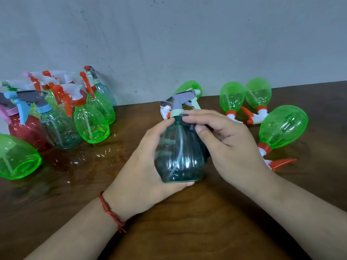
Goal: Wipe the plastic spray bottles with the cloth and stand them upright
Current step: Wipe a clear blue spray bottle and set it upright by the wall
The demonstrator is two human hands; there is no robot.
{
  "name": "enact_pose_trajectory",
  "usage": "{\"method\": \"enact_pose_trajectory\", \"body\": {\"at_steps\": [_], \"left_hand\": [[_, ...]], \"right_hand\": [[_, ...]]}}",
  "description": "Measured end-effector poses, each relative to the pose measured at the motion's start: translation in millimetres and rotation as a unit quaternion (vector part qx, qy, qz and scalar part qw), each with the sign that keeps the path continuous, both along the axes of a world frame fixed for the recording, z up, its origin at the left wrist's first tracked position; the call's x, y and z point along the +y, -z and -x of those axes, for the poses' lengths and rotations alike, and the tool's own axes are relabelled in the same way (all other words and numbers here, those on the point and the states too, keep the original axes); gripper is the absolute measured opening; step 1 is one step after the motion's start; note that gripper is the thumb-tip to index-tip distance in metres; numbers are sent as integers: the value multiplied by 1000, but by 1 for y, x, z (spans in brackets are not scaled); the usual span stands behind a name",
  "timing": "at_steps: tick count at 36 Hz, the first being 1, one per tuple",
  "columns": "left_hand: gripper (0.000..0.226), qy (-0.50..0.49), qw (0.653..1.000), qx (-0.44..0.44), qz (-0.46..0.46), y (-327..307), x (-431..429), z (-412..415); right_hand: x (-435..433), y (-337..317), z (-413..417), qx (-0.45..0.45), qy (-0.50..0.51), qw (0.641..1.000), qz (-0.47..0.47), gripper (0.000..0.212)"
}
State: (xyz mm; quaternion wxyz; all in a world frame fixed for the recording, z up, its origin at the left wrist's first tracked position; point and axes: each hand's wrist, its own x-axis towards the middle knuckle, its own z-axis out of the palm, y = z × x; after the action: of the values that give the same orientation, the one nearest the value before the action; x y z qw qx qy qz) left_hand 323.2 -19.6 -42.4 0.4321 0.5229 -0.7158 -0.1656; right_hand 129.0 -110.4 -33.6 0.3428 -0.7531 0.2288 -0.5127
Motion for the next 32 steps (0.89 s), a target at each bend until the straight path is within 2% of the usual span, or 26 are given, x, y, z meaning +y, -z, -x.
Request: {"method": "enact_pose_trajectory", "body": {"at_steps": [5,10,13,15,17,21,25,28,32], "left_hand": [[118,-41,998,6,36,5,-2,1],[116,-127,987,88,34,4,-8,-11],[113,-144,979,142,27,0,-9,-16],[115,-139,979,144,22,-2,-10,-14],[113,-131,981,144,20,-5,-8,-9],[115,-76,991,112,19,-5,-4,-3],[117,-18,995,95,16,-5,-1,1],[116,15,994,104,2,-6,0,3],[115,48,992,115,-35,-4,1,1]], "right_hand": [[2,-1,1,31,-9,998,51,33],[11,2,1,83,-35,984,155,33],[12,4,-3,109,-39,972,202,34],[13,5,-3,103,-35,972,207,34],[12,5,-2,79,-28,980,182,33],[4,5,-1,20,-20,998,59,32],[-2,4,-2,-34,-42,998,-42,33],[-3,1,-1,-49,-54,995,-69,34],[-4,3,-1,-43,-44,996,-60,36]]}}
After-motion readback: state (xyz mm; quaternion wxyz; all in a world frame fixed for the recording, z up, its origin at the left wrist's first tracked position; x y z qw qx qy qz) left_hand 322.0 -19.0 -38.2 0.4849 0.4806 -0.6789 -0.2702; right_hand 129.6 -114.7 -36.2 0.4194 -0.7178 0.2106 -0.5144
